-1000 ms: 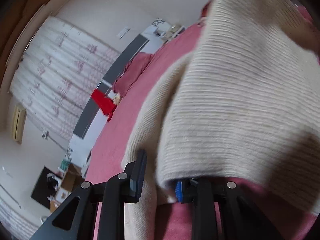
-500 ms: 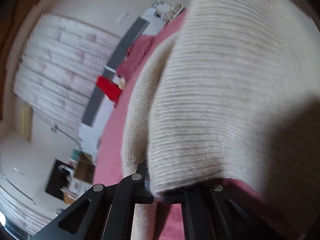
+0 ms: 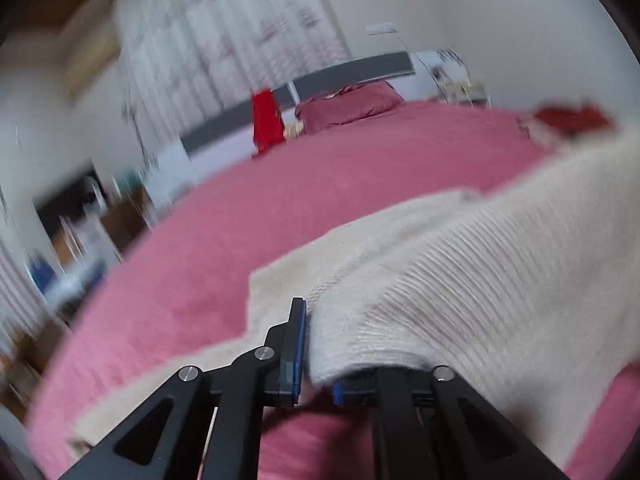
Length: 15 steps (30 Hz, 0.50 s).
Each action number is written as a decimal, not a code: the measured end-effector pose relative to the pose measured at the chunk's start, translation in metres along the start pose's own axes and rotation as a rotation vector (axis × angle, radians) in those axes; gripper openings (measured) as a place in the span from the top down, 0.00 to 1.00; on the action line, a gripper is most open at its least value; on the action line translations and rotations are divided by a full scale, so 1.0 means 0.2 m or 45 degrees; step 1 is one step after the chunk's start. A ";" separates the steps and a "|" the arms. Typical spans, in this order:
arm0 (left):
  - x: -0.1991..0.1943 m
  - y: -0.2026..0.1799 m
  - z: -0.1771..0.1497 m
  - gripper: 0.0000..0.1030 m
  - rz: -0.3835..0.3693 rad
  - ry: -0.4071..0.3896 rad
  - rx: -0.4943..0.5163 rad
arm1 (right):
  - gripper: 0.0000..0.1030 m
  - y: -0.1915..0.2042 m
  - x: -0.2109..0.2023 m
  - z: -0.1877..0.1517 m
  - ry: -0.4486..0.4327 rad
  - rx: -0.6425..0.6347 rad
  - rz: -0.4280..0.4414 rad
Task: Fold clothes
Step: 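Grasp the sweater hem with the left gripper while the right gripper holds the sleeve cuff, then lift the sweater with both grippers and shake it out in the air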
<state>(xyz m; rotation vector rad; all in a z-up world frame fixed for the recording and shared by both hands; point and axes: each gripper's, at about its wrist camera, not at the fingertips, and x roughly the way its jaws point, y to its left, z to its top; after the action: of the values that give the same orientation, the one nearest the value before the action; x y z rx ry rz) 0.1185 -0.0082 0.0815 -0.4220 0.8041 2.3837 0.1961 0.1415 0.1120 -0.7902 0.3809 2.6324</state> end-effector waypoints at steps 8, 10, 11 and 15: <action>0.02 0.07 0.04 0.97 -0.099 0.085 -0.053 | 0.93 0.03 -0.05 0.01 -0.039 -0.021 0.010; -0.05 0.18 0.10 0.97 -0.156 0.040 -0.170 | 0.93 0.00 -0.06 0.02 -0.045 0.017 0.027; -0.08 0.24 0.13 0.97 -0.192 0.016 -0.222 | 0.93 -0.01 -0.07 0.03 -0.053 0.034 0.034; -0.29 0.46 0.29 0.97 -0.221 -0.142 -0.333 | 0.93 0.00 -0.24 0.15 -0.198 0.043 0.056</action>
<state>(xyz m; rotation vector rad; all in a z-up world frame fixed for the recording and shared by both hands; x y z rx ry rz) 0.1011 -0.0561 0.1927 -0.4390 0.3901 2.3314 0.2195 0.1400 0.1645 -0.5681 0.4024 2.6986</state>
